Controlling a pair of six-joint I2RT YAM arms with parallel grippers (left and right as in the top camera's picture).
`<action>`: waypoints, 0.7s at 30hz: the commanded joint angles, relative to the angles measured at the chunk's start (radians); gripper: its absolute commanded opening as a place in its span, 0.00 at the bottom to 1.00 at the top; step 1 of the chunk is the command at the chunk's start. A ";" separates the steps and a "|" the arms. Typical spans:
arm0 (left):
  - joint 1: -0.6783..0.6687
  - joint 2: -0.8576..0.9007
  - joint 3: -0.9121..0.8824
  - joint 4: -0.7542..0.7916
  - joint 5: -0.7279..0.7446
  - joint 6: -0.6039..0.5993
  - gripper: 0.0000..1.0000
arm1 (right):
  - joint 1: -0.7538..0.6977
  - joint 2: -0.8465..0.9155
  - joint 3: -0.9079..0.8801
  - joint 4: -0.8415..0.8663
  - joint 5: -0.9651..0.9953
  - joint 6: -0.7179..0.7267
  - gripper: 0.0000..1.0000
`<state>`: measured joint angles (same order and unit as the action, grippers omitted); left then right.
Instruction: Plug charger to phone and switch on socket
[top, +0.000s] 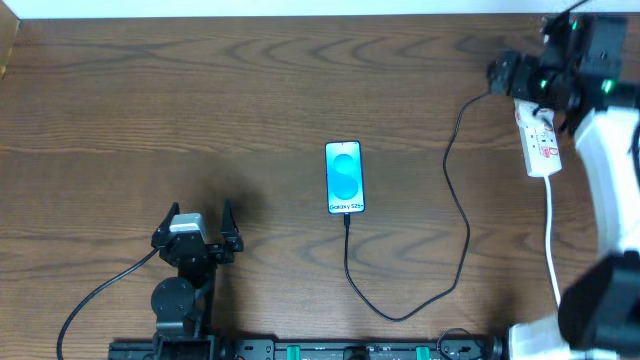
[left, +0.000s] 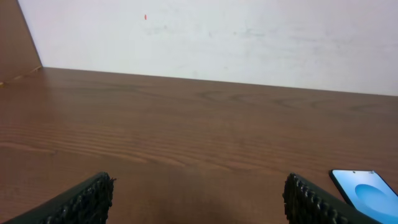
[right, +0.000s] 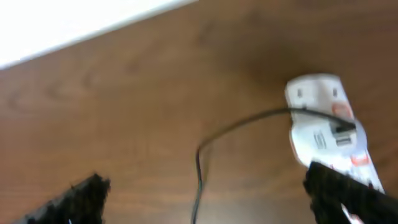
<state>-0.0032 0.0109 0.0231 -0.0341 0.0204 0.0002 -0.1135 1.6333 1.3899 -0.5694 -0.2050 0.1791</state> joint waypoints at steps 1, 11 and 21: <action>0.005 -0.007 -0.019 -0.037 -0.005 0.003 0.88 | 0.012 -0.111 -0.184 0.113 0.019 0.008 0.99; 0.005 -0.007 -0.019 -0.037 -0.005 0.003 0.88 | 0.026 -0.430 -0.713 0.654 0.019 0.007 0.99; 0.005 -0.007 -0.019 -0.037 -0.005 0.003 0.88 | 0.030 -0.782 -1.081 0.877 0.070 0.007 0.99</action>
<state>-0.0017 0.0109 0.0231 -0.0341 0.0208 0.0002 -0.0895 0.9302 0.3706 0.3016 -0.1738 0.1795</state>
